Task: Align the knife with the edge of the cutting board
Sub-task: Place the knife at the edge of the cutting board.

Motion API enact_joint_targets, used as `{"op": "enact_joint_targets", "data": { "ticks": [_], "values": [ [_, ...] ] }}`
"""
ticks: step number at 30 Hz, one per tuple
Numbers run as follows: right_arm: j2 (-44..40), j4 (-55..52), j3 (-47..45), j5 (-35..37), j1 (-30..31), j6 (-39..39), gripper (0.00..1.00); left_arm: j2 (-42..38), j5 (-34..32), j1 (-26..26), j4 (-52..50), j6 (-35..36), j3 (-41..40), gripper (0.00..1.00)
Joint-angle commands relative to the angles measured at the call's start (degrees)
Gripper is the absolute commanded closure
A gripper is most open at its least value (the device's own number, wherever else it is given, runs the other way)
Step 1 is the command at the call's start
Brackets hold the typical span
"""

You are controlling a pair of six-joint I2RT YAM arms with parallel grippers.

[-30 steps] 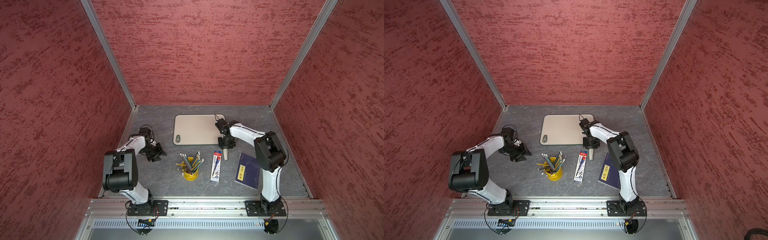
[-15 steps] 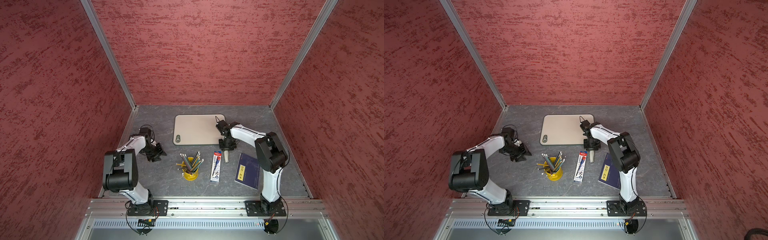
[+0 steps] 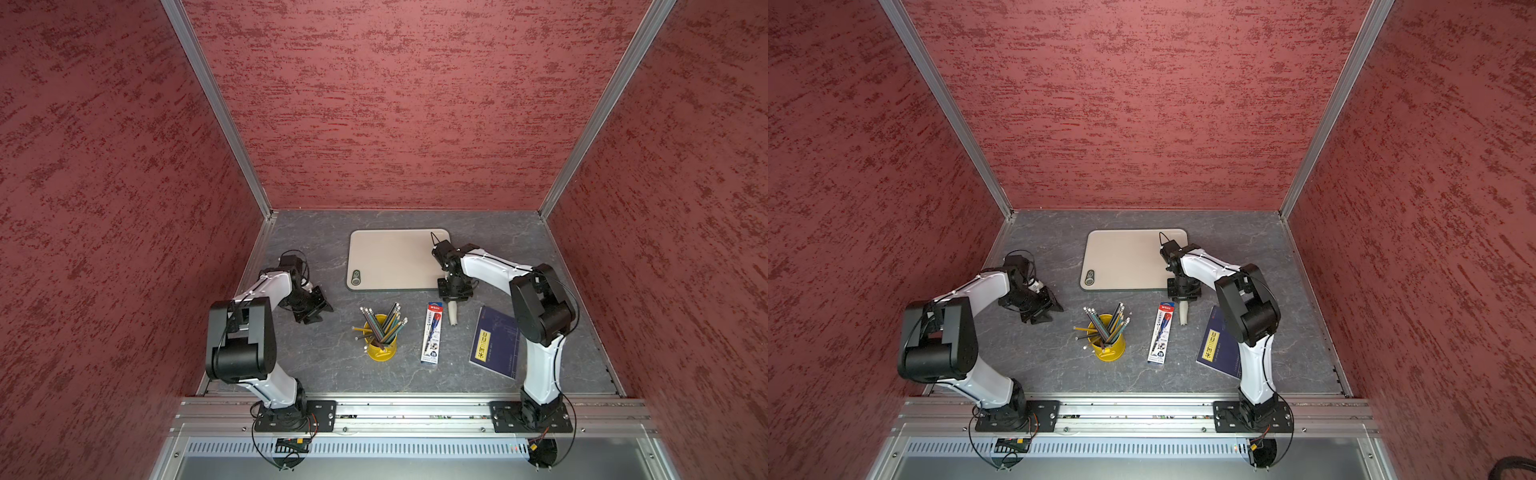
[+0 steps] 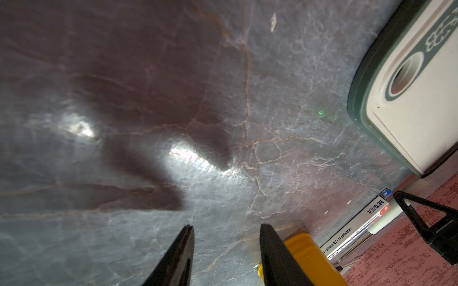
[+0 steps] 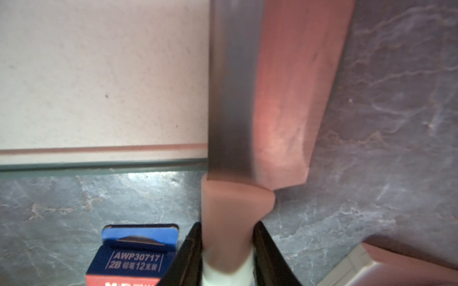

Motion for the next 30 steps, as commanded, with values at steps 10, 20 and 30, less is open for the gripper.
{"op": "enact_joint_targets", "data": {
  "ticks": [10, 20, 30],
  "values": [
    [-1.0, -0.6, 1.6, -0.7, -0.6, -1.0, 0.66, 0.6, -0.3, -0.3, -0.3, 1.1, 0.2, 0.53],
    [-0.8, -0.8, 2.3, -1.4, -0.5, -1.4, 0.68, 0.8, -0.4, -0.3, -0.3, 1.1, 0.3, 0.53],
    [-0.9, -0.7, 1.9, -1.3, -0.5, -0.9, 0.67, 0.9, -0.4, -0.3, -0.3, 1.1, 0.2, 0.53]
  ]
}}
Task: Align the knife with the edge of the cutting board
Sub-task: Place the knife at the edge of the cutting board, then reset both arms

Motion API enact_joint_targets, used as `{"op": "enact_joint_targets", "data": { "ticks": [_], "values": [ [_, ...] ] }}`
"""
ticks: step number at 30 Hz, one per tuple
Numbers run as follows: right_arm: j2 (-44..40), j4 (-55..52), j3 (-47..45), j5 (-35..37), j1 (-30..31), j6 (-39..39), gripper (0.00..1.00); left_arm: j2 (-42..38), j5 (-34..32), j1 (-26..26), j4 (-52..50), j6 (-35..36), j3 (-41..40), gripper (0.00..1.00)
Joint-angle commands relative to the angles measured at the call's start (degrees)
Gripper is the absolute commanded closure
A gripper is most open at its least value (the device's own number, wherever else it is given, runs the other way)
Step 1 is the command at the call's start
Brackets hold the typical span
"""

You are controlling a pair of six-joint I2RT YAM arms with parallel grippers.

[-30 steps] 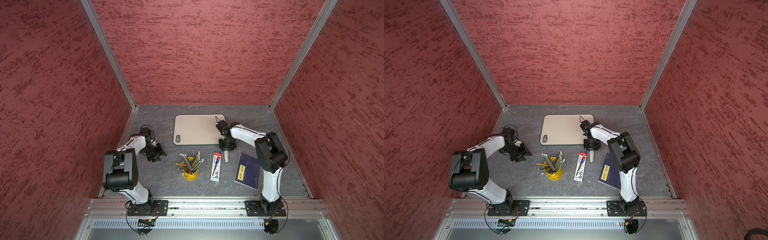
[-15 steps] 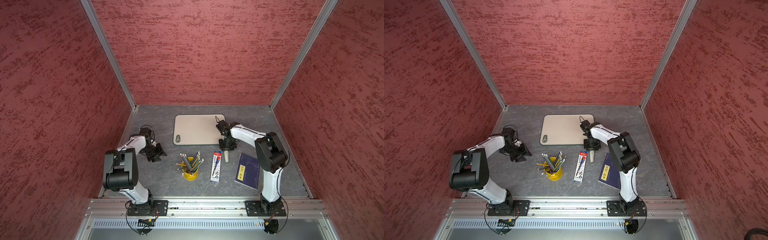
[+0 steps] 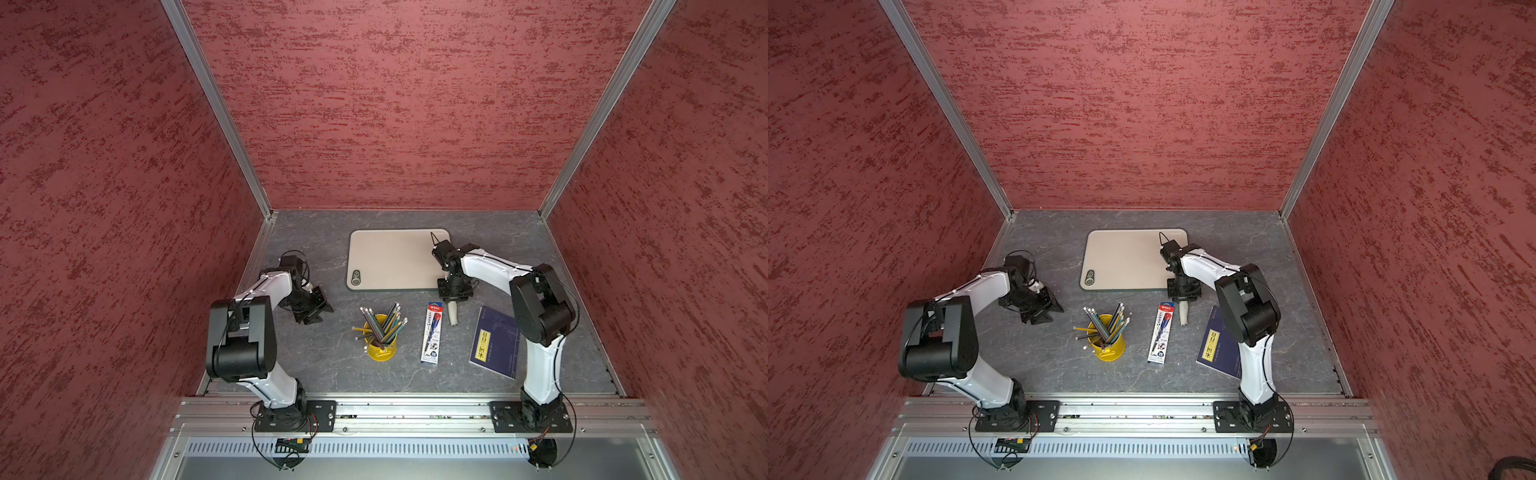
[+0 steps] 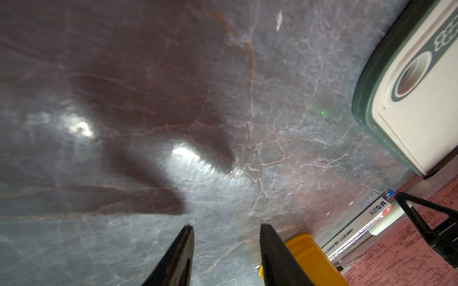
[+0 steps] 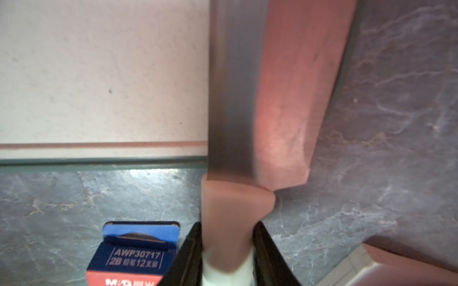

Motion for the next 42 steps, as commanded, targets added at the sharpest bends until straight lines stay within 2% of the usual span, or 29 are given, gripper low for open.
{"op": "enact_joint_targets", "data": {
  "ticks": [1, 9, 20, 23, 27, 32, 33, 34, 37, 40, 42],
  "values": [
    [-0.9, -0.4, 1.8, -0.7, -0.5, 0.0, 0.65, 0.5, -0.4, -0.4, -0.3, 1.1, 0.2, 0.53],
    [-0.7, -0.5, 1.7, -0.6, -0.5, 0.4, 0.53, 0.4, -0.3, -0.4, -0.3, 1.1, 0.2, 0.52],
    [-1.7, -0.2, 1.7, -0.9, -0.5, 0.5, 0.41, 0.3, -0.5, -0.3, -0.2, 1.0, 0.2, 0.52],
    [-4.0, 0.5, 1.1, 0.0, -0.5, 0.8, 0.35, 0.2, -0.4, -0.4, -0.2, 1.0, 0.3, 0.52],
    [-7.0, -0.1, 1.5, -0.6, -0.5, 0.8, 0.33, -0.7, 0.0, -0.3, 0.2, 1.1, 0.1, 0.51],
    [-15.8, -0.1, 3.3, 1.7, -0.5, 0.0, 0.22, -4.4, -0.7, -0.4, 0.1, 0.9, 0.7, 0.49],
    [-17.2, -0.1, 4.2, 2.5, -0.6, -0.2, 0.21, -5.7, -1.2, -0.3, 0.0, 0.8, 1.0, 0.48],
    [-18.8, 0.0, 5.1, 4.1, -0.7, 0.0, 0.13, -7.5, -1.9, -0.4, 0.0, 0.6, 1.4, 0.46],
    [-23.5, 3.9, 6.1, 9.6, -2.0, 2.5, 0.02, -14.0, -5.1, -0.4, 1.3, 0.0, 2.8, 0.34],
    [-29.1, 12.5, 2.5, 12.7, -3.1, 2.5, 0.02, -21.0, -10.4, -0.6, 6.3, -0.7, 3.6, 0.25],
    [-33.7, 19.3, -1.7, 16.4, -3.7, 0.0, 0.02, -25.4, -14.7, -1.4, 12.5, 0.2, 2.5, 0.13]
  ]
}}
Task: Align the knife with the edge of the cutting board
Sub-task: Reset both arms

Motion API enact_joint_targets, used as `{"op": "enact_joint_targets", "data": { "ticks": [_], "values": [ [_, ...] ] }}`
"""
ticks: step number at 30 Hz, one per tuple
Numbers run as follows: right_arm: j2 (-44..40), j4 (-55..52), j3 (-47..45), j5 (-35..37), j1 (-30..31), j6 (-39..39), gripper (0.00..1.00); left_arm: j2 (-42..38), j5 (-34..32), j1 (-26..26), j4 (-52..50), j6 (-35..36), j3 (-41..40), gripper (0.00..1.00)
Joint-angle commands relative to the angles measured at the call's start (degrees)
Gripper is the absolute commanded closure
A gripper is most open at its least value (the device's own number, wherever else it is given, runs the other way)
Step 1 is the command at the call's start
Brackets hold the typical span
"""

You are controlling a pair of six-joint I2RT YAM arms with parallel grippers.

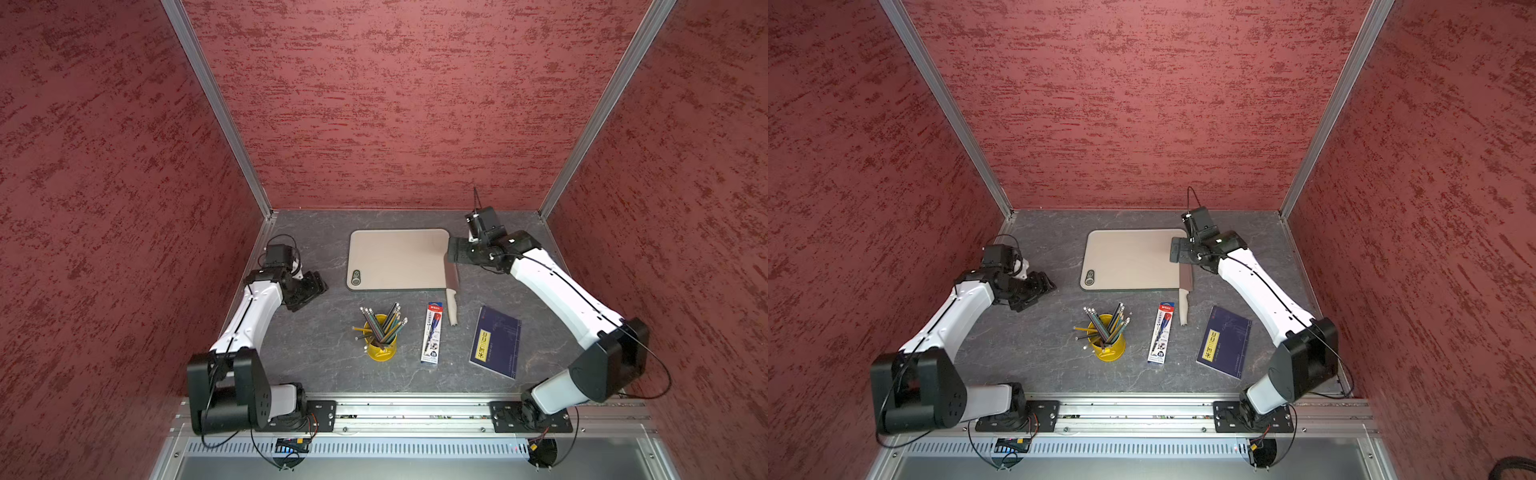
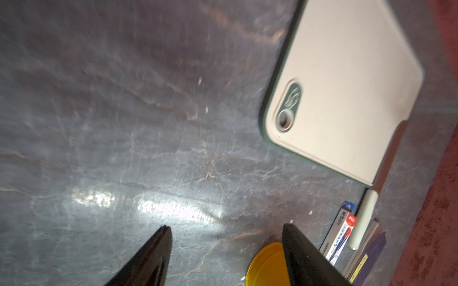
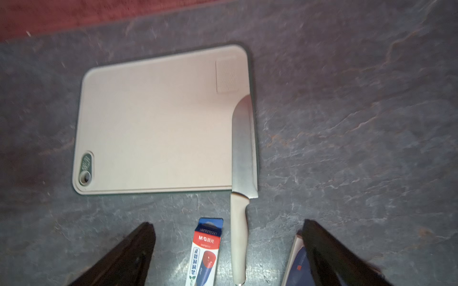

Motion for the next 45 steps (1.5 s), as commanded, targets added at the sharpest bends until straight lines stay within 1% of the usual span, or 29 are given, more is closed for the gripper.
{"op": "enact_joint_targets", "data": {
  "ticks": [1, 4, 5, 7, 9, 11, 13, 15, 16, 18, 20, 21, 23, 24, 25, 27, 30, 31, 32, 34, 35, 36, 37, 38, 39, 40, 41, 42, 45],
  "values": [
    [-6.8, 14.4, -7.2, 9.9, -1.2, -3.2, 0.02, -6.5, -9.3, -1.6, 12.0, 1.5, -0.8, 0.02],
    [-13.8, 29.2, -19.3, 16.8, -1.7, -8.5, 0.02, -10.4, -16.0, -4.5, 23.2, 5.7, -5.8, 0.00],
    [-15.3, 32.2, -22.4, 18.5, -2.1, -9.8, 0.02, -10.9, -17.7, -5.3, 25.9, 7.3, -7.2, 0.00],
    [-17.6, 35.4, -27.7, 21.2, -3.1, -11.6, 0.02, -11.2, -20.6, -6.7, 31.7, 11.0, -10.8, 0.00],
    [-18.4, 35.0, -31.5, 24.4, -3.7, -11.8, 0.02, -11.6, -22.2, -8.1, 38.3, 15.1, -14.9, 0.00],
    [-18.9, 33.7, -35.5, 27.2, -4.0, -9.7, 0.02, -11.5, -21.3, -8.6, 45.8, 18.5, -19.4, 0.00],
    [-20.9, 36.3, -41.8, 28.9, -4.3, -9.0, 0.02, -9.5, -18.8, -7.7, 52.9, 19.7, -22.6, 0.00],
    [-23.8, 44.5, -49.1, 29.7, -4.4, -11.1, 0.02, -6.3, -18.2, -6.4, 56.6, 18.5, -23.4, 0.00],
    [-25.4, 52.8, -53.8, 29.5, -4.3, -15.0, 0.02, -4.3, -16.6, -5.6, 58.9, 17.6, -23.8, 0.00],
    [-25.8, 58.9, -58.0, 25.9, -7.0, -17.6, 0.04, -0.7, -14.3, -4.6, 64.0, 17.4, -24.6, 0.00],
    [-22.9, 62.2, -58.9, 26.1, -9.5, -16.2, 0.03, 3.4, -12.8, -4.0, 68.2, 17.7, -24.4, 0.00],
    [-21.5, 65.7, -59.9, 25.3, -10.7, -15.4, 0.03, 5.3, -12.8, -4.1, 67.5, 19.2, -23.2, 0.00],
    [-17.7, 73.7, -61.5, 22.0, -13.1, -15.4, 0.02, 9.1, -12.7, -3.5, 72.8, 19.8, -23.7, 0.00],
    [-14.7, 77.9, -61.8, 22.2, -13.7, -15.7, 0.02, 11.0, -10.1, -1.9, 74.6, 18.8, -24.0, 0.00],
    [-11.7, 81.8, -62.0, 22.2, -14.3, -16.1, 0.02, 12.6, -9.1, -1.2, 76.4, 18.3, -24.4, 0.00],
    [-6.6, 85.2, -59.6, 20.4, -14.8, -21.6, 0.02, 14.3, -9.2, -1.7, 78.9, 19.0, -25.1, 0.00],
    [-0.1, 94.5, -60.3, 14.0, -17.6, -23.6, 0.02, 14.1, -10.4, -2.9, 82.0, 20.2, -27.1, 0.00],
    [-0.1, 92.7, -60.0, 10.8, -17.7, -24.1, 0.02, 14.0, -9.8, -2.7, 82.9, 20.2, -27.6, 0.00],
    [0.4, 95.2, -60.5, 7.6, -17.6, -25.4, 0.02, 13.9, -9.7, -2.7, 84.0, 20.2, -28.2, 0.00],
    [0.0, 98.6, -63.1, 4.9, -18.3, -25.2, 0.02, 14.1, -9.1, -3.2, 87.1, 21.1, -30.0, 0.00],
    [1.3, 102.8, -65.0, 2.1, -18.8, -25.5, 0.02, 15.3, -9.1, -3.6, 91.5, 21.5, -32.1, 0.00],
    [6.1, 112.6, -66.6, 2.3, -18.9, -26.8, 0.02, 16.6, -9.4, -3.6, 99.0, 21.6, -34.7, 0.00],
    [5.0, 108.3, -66.3, 3.0, -19.0, -25.8, 0.02, 15.2, -8.7, -3.6, 96.1, 21.7, -34.8, 0.00],
    [2.6, 99.8, -63.8, 2.1, -20.0, -23.8, 0.02, 16.1, -8.2, -3.7, 96.6, 22.0, -34.0, 0.00],
    [4.4, 100.2, -61.8, 1.6, -20.6, -24.0, 0.02, 15.8, -8.6, -3.3, 94.5, 21.4, -33.2, 0.00],
    [3.8, 98.5, -61.9, 1.2, -20.8, -23.4, 0.02, 15.9, -8.5, -2.8, 93.0, 20.8, -32.5, 0.00],
    [3.8, 99.0, -61.7, 1.2, -21.0, -23.5, 0.02, 16.3, -8.1, -2.6, 94.7, 20.7, -32.9, 0.00],
    [4.1, 99.4, -62.0, 1.3, -21.0, -23.6, 0.02, 15.7, -8.1, -2.7, 92.8, 20.7, -32.5, 0.00],
    [3.6, 99.6, -62.3, 1.3, -20.9, -23.6, 0.02, 16.0, -8.1, -2.6, 93.7, 20.5, -32.7, 0.00]
  ]
}}
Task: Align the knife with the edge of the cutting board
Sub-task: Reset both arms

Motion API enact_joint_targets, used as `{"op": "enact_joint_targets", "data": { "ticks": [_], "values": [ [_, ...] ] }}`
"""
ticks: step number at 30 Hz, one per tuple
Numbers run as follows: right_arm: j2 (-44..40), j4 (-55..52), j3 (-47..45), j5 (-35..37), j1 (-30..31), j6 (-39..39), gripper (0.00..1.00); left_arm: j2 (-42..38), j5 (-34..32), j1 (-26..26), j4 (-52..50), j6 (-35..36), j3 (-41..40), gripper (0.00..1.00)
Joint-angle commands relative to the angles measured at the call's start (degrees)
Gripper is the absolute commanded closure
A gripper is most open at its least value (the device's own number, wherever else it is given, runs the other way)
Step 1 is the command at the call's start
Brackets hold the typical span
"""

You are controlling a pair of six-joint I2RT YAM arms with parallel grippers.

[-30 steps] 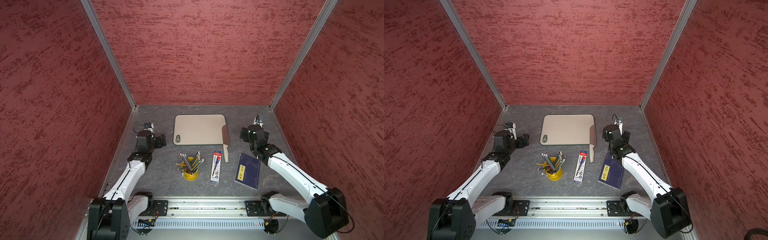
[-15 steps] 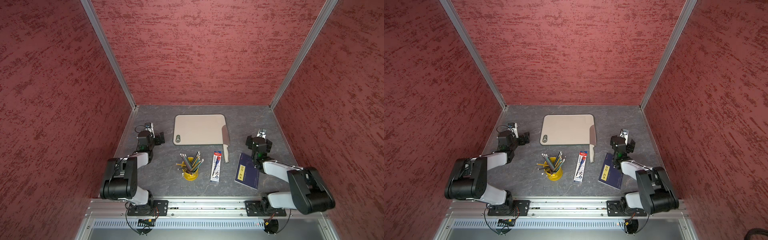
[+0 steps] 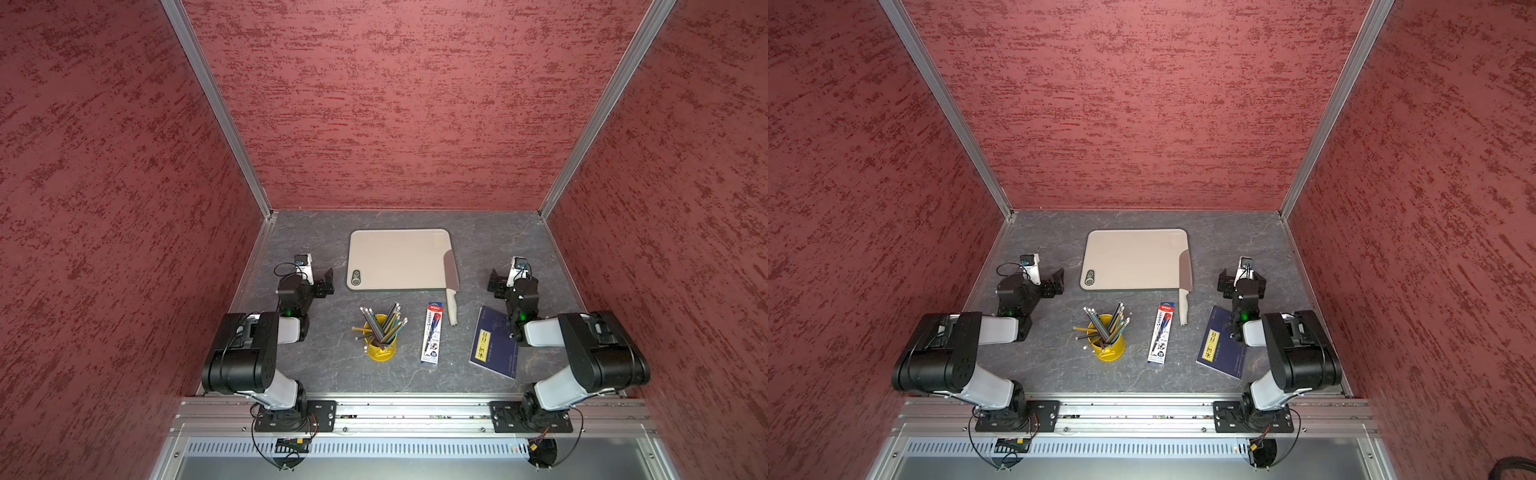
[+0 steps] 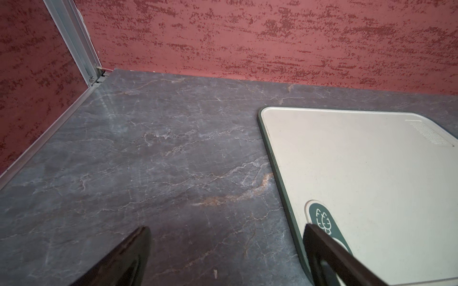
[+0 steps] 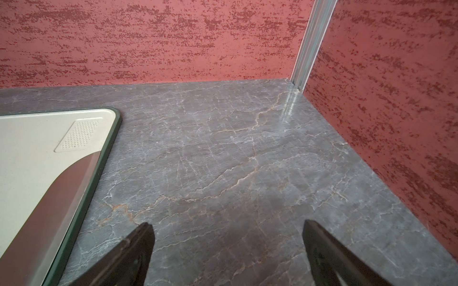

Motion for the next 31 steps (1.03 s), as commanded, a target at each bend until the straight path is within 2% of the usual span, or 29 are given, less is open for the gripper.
{"op": "enact_joint_targets", "data": {
  "ticks": [1, 31],
  "values": [
    [-0.4, 2.0, 1.3, -1.9, -0.3, 0.3, 0.02, 0.0, 0.7, 0.3, 2.8, 0.1, 0.6, 0.00],
    [-0.4, 2.1, 1.2, -2.0, -0.3, 0.3, 0.02, -0.1, 0.7, 0.3, 2.4, 0.1, 0.7, 0.00]
  ]
}}
